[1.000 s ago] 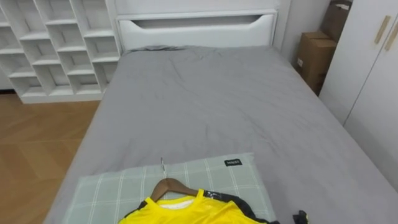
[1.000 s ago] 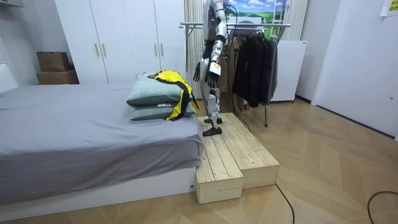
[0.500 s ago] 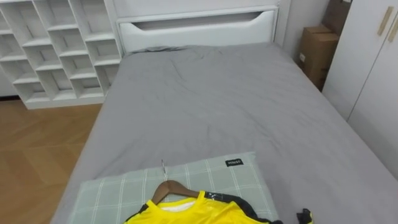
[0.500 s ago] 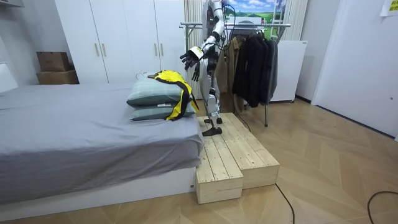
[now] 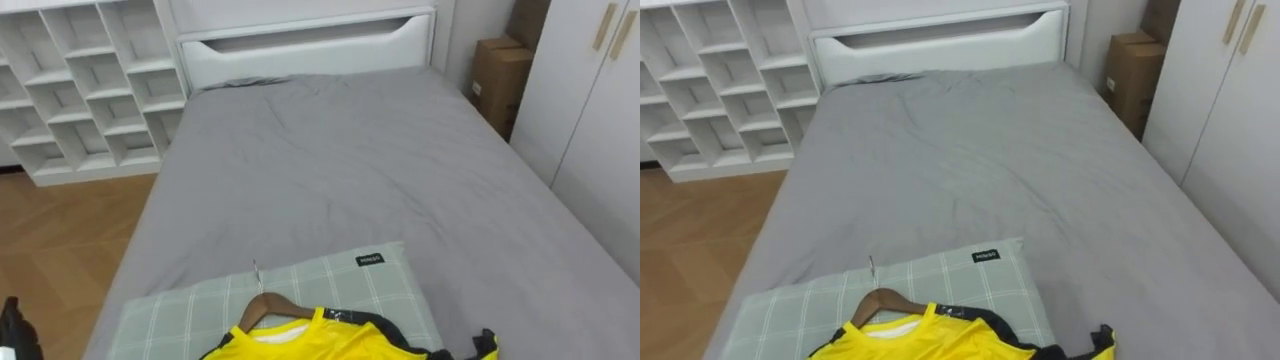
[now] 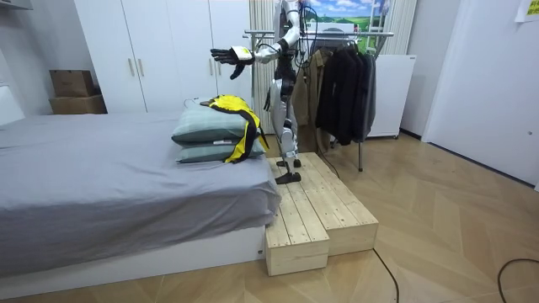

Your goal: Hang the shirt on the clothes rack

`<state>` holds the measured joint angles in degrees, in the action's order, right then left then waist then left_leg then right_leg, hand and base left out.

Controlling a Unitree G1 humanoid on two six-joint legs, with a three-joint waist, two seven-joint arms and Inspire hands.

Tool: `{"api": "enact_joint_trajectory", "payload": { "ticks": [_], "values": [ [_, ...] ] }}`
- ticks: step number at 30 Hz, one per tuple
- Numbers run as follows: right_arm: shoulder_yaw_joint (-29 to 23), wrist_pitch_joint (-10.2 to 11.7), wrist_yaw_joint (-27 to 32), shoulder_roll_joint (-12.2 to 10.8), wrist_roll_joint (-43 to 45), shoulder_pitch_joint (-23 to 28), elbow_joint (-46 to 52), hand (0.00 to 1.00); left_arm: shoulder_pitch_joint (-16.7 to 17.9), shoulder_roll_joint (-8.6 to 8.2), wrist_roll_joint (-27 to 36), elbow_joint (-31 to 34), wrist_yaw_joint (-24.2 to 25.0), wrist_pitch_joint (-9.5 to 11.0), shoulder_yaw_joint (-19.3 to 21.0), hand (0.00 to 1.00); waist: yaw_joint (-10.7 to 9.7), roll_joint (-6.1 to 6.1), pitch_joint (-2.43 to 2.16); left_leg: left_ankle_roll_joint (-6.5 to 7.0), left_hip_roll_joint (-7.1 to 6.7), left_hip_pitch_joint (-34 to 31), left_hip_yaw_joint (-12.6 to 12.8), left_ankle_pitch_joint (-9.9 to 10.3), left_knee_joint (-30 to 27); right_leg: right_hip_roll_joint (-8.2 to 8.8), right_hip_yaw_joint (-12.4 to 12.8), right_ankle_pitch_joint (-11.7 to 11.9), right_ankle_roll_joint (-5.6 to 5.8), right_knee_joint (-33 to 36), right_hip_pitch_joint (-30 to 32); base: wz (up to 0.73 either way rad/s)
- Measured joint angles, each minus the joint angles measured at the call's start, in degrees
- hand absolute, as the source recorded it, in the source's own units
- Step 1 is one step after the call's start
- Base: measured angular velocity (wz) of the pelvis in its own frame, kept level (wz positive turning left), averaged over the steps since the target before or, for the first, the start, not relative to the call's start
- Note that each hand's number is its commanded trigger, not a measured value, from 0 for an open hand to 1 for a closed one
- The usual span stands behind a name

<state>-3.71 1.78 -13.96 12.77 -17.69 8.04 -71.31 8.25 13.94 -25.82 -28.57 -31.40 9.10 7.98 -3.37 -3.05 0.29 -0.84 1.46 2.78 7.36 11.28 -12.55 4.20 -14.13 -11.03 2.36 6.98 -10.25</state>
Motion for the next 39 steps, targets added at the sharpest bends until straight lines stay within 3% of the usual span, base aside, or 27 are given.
{"api": "enact_joint_trajectory", "payload": {
  "ticks": [9,17,22,24,30,36,39],
  "values": [
    [0.07,-0.03,-0.87,-0.03,0.11,-1.25,-2.58,0.00,-1.47,-0.02,-1.88,-0.86,0.88,-0.12,-1.74,0.00,-1.13,0.94,0.05,0.00,-0.02,1.19,0.34,-0.01,0.80,-0.11,1.95,0.00,0.00,0.16,0.17,-0.12],
    [0.09,-0.94,-1.21,-0.12,0.04,-1.28,-2.49,0.00,-2.20,-0.03,-1.76,-2.07,0.94,-2.32,-3.17,0.00,-1.59,2.36,0.35,-0.01,-0.04,1.40,0.26,0.01,0.91,-0.19,2.72,0.00,0.00,0.23,0.38,-0.05],
    [0.09,-2.17,-0.89,-1.03,-0.29,-1.24,-2.30,0.00,-3.11,-0.08,-1.87,-2.36,0.98,-3.19,-3.84,0.00,-2.00,3.74,-0.35,0.00,-0.05,-0.04,-0.07,0.00,0.25,-0.19,2.61,0.01,-0.02,0.82,0.87,0.03],
    [0.09,-2.35,-0.19,-1.45,-0.24,-1.45,-2.30,0.00,-5.13,-0.06,-1.86,-3.48,1.23,-4.06,-3.82,0.00,-2.15,4.04,-0.36,0.02,-0.05,-0.67,-0.36,0.01,-0.66,-0.19,2.66,0.04,-0.06,0.88,1.24,0.09],
    [0.28,-2.39,0.78,-1.63,-2.63,-1.61,-2.30,0.00,-11.62,-0.07,-1.83,-11.08,2.12,-4.55,-4.59,0.00,-3.07,3.56,-0.21,0.07,0.03,-2.01,-1.50,0.05,-0.73,-0.38,1.69,0.30,-0.47,1.01,2.24,0.05],
    [2.15,-2.27,1.65,-1.29,-5.38,-1.91,-2.38,0.00,-13.26,-0.07,-1.83,-11.61,2.24,-4.56,-5.84,0.00,-2.89,2.79,-0.37,0.38,0.13,-5.28,-1.76,-0.84,-1.26,-0.38,1.46,0.85,-0.87,1.92,5.74,0.01],
    [4.62,-1.82,3.13,-0.79,-4.70,-4.16,-3.19,0.00,-17.86,-0.03,-1.80,-17.77,2.39,-4.65,-6.21,0.00,-2.96,2.15,-0.17,0.59,0.15,-8.25,-1.81,-1.54,-1.46,-0.37,1.45,1.42,-0.98,2.18,8.71,0.00]
  ]
}}
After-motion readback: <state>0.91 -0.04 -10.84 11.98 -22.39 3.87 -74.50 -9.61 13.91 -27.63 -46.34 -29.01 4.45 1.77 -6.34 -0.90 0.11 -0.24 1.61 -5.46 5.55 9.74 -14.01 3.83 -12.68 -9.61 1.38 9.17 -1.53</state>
